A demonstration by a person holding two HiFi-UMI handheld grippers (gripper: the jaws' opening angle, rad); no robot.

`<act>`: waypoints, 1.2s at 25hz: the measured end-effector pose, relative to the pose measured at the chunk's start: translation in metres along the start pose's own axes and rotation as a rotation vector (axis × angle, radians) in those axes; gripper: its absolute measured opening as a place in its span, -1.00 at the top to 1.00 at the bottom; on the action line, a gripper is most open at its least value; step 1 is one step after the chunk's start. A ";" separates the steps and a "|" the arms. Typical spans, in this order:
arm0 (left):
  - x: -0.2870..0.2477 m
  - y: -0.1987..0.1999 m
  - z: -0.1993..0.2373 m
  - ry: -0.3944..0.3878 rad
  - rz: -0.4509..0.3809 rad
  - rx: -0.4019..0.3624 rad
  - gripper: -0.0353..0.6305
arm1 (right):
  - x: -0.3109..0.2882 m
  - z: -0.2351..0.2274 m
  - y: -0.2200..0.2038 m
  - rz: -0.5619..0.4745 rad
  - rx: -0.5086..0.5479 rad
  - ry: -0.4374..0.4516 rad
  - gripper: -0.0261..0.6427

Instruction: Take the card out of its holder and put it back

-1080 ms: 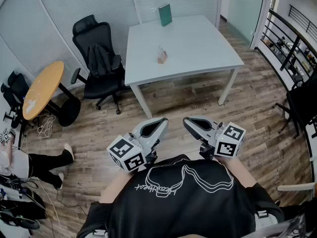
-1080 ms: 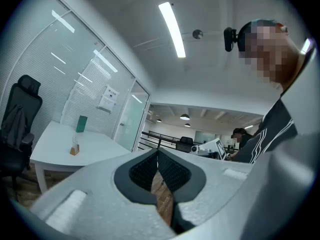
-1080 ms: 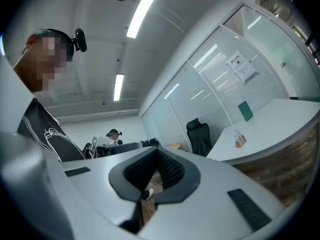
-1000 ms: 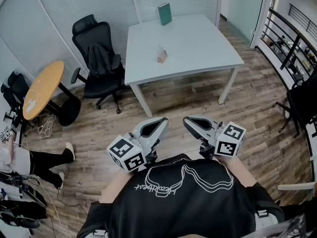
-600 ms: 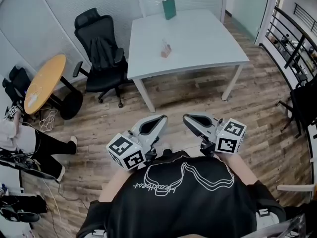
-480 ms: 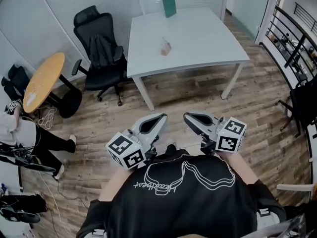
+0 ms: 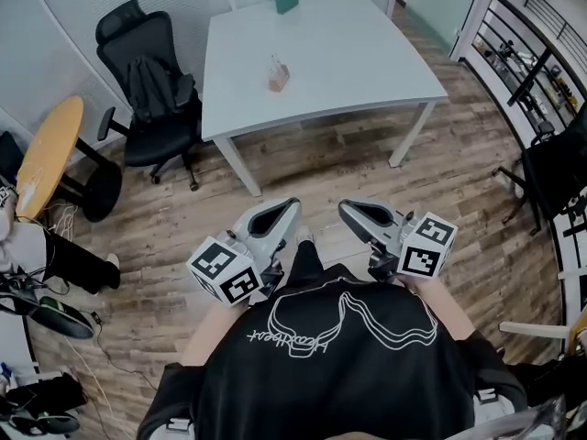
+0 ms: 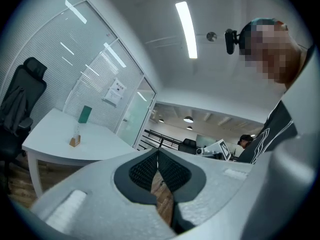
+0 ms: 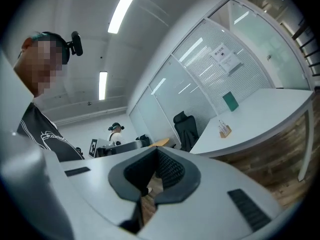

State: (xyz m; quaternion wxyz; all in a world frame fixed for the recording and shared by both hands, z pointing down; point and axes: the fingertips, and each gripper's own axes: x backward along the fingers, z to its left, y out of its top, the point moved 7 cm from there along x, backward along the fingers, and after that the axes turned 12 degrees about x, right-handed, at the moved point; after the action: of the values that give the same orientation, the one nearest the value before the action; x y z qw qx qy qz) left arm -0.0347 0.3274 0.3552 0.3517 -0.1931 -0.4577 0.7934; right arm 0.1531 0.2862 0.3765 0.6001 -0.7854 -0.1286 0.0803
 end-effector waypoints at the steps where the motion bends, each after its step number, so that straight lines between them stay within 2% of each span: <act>1: -0.008 0.001 0.005 -0.007 0.006 0.008 0.85 | -0.001 -0.008 -0.001 0.000 -0.007 -0.009 0.89; 5: -0.034 0.010 0.037 -0.012 0.033 0.010 0.85 | -0.015 -0.045 -0.003 -0.003 -0.030 -0.034 0.89; 16: -0.139 0.074 0.154 -0.030 0.119 0.025 0.85 | -0.084 -0.178 0.040 -0.019 -0.080 -0.108 0.89; 23: -0.184 0.110 0.240 0.025 0.161 0.042 0.85 | -0.146 -0.252 0.059 0.006 -0.099 -0.114 0.89; 30: -0.215 0.124 0.314 0.078 0.167 0.066 0.85 | -0.184 -0.310 0.065 0.061 -0.106 -0.148 0.89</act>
State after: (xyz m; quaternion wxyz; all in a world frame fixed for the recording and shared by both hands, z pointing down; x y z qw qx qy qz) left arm -0.1337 -0.0576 0.4036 0.3082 -0.2498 -0.3997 0.8263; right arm 0.0719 -0.0706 0.3914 0.5437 -0.8117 -0.1524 0.1493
